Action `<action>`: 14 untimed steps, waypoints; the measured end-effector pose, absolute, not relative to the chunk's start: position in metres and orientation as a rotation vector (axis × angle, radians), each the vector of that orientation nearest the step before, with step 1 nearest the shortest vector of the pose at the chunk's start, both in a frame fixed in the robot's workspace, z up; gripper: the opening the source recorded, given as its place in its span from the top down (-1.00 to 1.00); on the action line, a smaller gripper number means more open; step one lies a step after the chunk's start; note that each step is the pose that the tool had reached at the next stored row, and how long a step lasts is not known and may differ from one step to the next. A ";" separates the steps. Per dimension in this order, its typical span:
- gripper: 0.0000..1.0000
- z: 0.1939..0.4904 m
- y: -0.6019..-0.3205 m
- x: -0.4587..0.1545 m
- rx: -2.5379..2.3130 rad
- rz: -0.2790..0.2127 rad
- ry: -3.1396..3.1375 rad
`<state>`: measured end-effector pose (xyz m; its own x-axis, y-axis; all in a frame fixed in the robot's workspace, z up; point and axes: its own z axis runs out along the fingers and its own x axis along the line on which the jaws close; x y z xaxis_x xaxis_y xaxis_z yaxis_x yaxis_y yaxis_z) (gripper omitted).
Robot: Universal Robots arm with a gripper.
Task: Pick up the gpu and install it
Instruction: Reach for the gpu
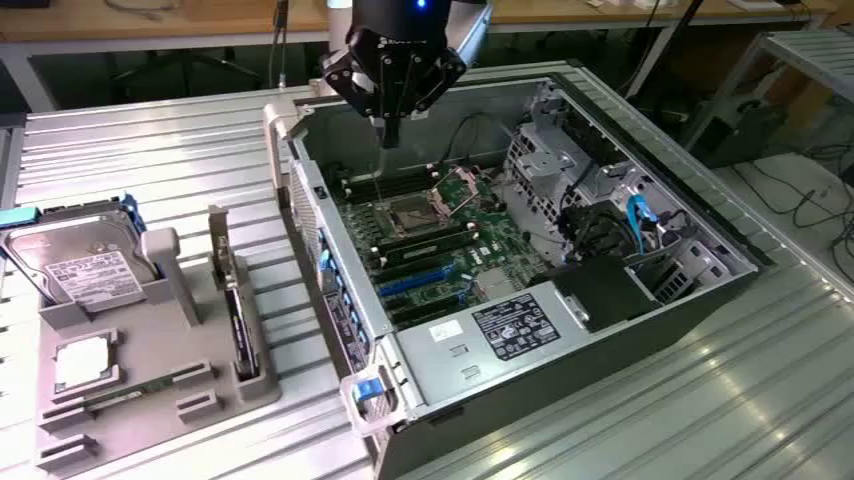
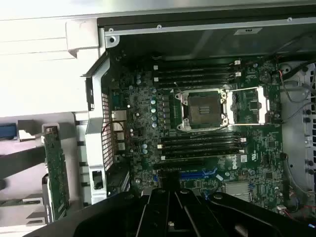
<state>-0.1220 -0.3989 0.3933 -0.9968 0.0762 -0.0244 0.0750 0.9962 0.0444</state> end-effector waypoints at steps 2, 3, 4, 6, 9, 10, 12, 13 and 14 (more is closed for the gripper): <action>0.79 0.393 -0.399 -0.125 0.118 0.068 3.113; 0.79 0.393 -0.399 -0.128 0.118 0.068 3.112; 0.79 0.393 -0.399 -0.133 0.118 0.068 3.112; 0.79 0.393 -0.400 -0.141 0.118 0.068 3.112; 0.79 0.392 -0.403 -0.160 0.118 0.068 3.112; 0.79 0.392 -0.403 -0.160 0.118 0.068 3.112; 0.79 0.392 -0.403 -0.161 0.118 0.068 3.113; 0.79 0.392 -0.403 -0.162 0.118 0.068 3.113; 0.79 0.392 -0.403 -0.163 0.118 0.068 3.113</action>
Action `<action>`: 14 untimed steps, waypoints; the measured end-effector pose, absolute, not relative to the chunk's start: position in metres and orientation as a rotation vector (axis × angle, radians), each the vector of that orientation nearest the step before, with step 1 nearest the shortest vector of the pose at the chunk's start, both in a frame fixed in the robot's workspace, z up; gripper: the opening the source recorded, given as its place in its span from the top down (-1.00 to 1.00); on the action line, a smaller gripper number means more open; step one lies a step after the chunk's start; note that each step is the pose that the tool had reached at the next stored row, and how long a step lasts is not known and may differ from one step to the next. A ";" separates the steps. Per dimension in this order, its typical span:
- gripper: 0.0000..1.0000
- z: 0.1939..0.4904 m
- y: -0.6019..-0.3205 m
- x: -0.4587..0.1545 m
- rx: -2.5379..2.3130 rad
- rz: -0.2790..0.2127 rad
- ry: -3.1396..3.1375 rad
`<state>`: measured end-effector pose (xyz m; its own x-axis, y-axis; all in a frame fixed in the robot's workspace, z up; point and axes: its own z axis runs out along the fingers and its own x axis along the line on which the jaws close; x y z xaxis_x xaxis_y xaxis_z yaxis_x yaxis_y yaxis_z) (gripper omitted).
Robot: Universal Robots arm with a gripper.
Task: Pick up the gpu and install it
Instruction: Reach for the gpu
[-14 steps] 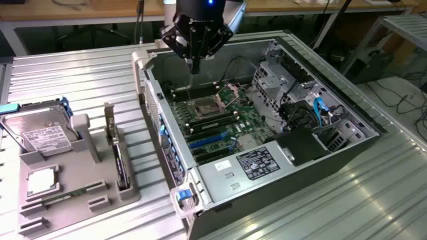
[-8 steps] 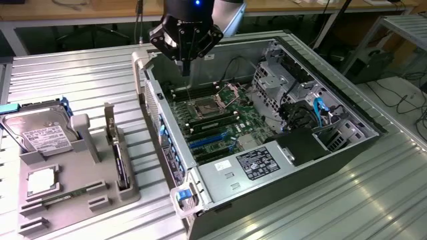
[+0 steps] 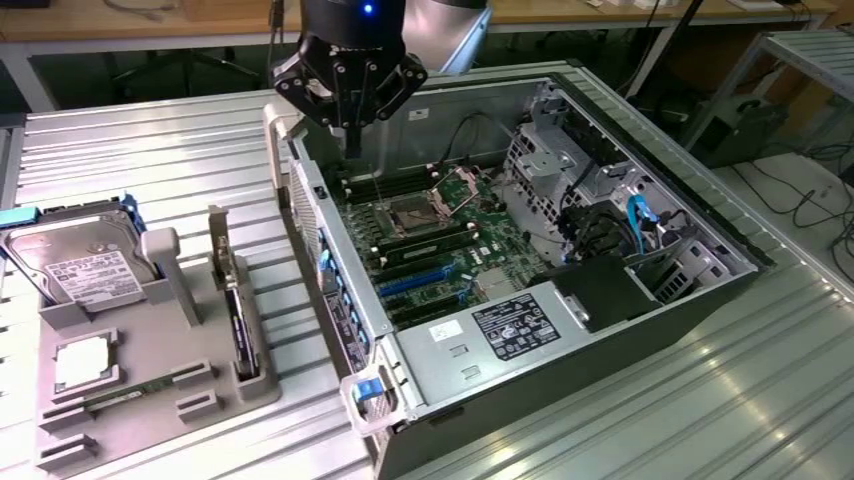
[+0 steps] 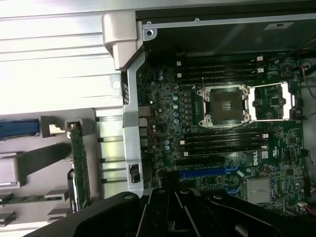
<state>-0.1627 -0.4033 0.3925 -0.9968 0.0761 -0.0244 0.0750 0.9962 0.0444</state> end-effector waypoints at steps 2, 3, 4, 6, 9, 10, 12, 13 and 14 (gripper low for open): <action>0.79 0.392 -0.404 -0.165 0.118 0.068 3.112; 0.79 0.392 -0.404 -0.166 0.118 0.068 3.112; 0.79 0.392 -0.404 -0.166 0.118 0.068 3.112; 0.79 0.392 -0.404 -0.168 0.118 0.068 3.113; 0.79 0.392 -0.404 -0.170 0.118 0.068 3.113; 0.79 0.392 -0.405 -0.170 0.118 0.068 3.113; 0.79 0.392 -0.405 -0.171 0.118 0.068 3.113; 0.79 0.392 -0.405 -0.172 0.118 0.068 3.113; 0.79 0.392 -0.405 -0.173 0.118 0.068 3.113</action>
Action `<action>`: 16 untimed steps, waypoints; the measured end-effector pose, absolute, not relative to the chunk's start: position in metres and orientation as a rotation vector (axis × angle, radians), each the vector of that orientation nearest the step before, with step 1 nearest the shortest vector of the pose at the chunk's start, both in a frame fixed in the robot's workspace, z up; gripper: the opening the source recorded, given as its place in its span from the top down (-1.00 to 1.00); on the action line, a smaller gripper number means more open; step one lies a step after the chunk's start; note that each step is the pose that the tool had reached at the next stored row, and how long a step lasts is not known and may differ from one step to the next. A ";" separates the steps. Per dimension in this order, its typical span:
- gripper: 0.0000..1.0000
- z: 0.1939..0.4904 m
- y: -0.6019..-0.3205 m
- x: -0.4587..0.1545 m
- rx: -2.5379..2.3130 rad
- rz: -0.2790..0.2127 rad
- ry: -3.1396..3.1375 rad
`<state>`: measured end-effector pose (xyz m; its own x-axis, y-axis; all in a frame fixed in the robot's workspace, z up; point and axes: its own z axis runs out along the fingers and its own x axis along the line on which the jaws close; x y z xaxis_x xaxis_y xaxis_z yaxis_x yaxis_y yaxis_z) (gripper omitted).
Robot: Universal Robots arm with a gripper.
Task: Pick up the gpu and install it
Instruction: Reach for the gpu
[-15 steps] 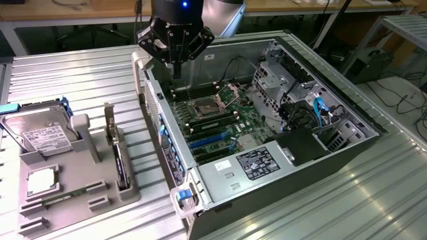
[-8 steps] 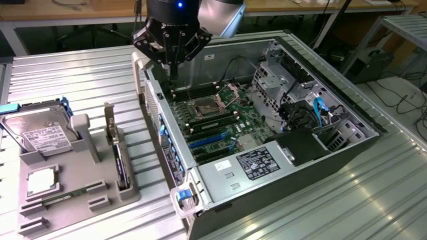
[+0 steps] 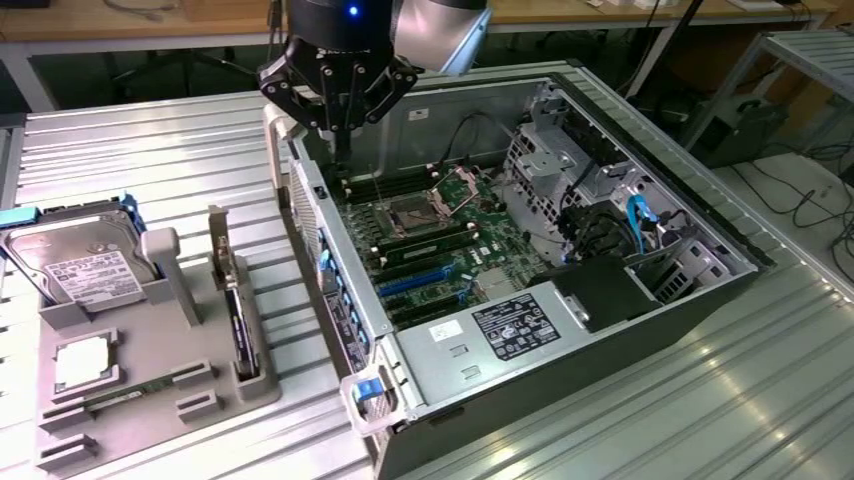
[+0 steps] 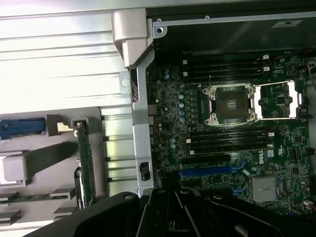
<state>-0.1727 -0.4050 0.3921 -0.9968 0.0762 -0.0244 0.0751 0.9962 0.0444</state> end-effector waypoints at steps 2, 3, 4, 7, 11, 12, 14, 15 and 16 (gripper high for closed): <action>0.79 0.392 -0.405 -0.174 0.118 0.068 3.113; 0.79 0.392 -0.405 -0.174 0.118 0.068 3.113; 0.79 0.392 -0.405 -0.175 0.118 0.068 3.113; 0.79 0.392 -0.406 -0.176 0.118 0.068 3.113; 0.79 0.392 -0.406 -0.179 0.118 0.068 3.113; 0.79 0.392 -0.407 -0.180 0.118 0.068 3.113; 0.79 0.392 -0.407 -0.181 0.118 0.068 3.113; 0.79 0.392 -0.407 -0.181 0.118 0.068 3.113; 0.79 0.392 -0.407 -0.182 0.118 0.068 3.113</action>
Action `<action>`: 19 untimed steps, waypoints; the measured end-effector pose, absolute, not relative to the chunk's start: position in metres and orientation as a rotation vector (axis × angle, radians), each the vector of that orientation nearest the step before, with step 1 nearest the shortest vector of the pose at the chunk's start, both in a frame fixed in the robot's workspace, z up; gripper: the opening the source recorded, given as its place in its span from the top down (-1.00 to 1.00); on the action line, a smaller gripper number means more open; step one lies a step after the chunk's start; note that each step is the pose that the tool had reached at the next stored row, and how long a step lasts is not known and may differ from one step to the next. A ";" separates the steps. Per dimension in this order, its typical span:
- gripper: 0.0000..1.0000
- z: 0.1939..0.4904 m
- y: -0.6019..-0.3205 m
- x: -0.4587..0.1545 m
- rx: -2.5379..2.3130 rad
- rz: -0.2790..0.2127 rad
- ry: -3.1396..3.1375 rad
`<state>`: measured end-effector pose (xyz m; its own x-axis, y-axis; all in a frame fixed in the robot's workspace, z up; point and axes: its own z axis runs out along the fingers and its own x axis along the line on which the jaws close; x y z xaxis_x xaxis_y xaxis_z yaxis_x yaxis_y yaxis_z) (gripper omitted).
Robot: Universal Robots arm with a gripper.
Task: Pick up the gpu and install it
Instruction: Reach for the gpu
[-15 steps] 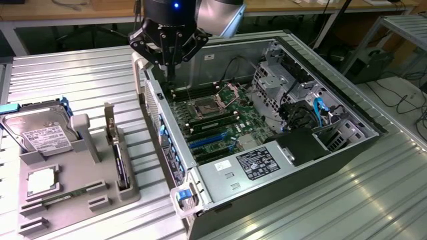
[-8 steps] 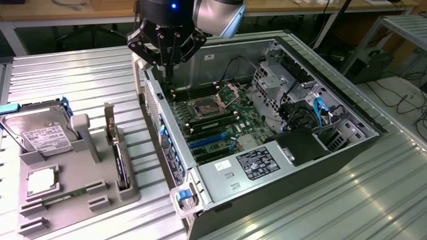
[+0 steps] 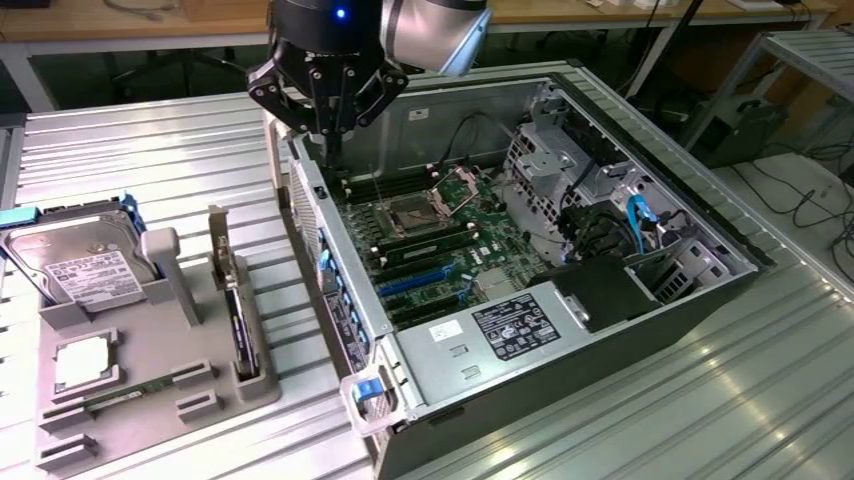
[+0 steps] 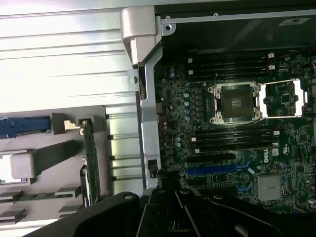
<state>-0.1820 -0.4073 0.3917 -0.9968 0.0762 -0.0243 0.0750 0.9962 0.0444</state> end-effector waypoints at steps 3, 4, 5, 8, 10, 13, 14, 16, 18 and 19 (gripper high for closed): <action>0.79 0.392 -0.408 -0.184 0.118 0.068 3.113; 0.79 0.392 -0.408 -0.184 0.118 0.068 3.113; 0.79 0.392 -0.408 -0.185 0.118 0.068 3.113; 0.79 0.392 -0.409 -0.187 0.118 0.068 3.113; 0.79 0.391 -0.410 -0.188 0.118 0.068 3.113; 0.79 0.391 -0.410 -0.190 0.118 0.068 3.113; 0.79 0.391 -0.411 -0.190 0.118 0.068 3.113; 0.79 0.391 -0.411 -0.191 0.118 0.068 3.113; 0.79 0.391 -0.411 -0.192 0.118 0.068 3.113; 0.79 0.391 -0.412 -0.193 0.118 0.068 3.113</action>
<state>-0.1931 -0.4115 0.3913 -0.9968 0.0762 -0.0243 0.0750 0.9962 0.0443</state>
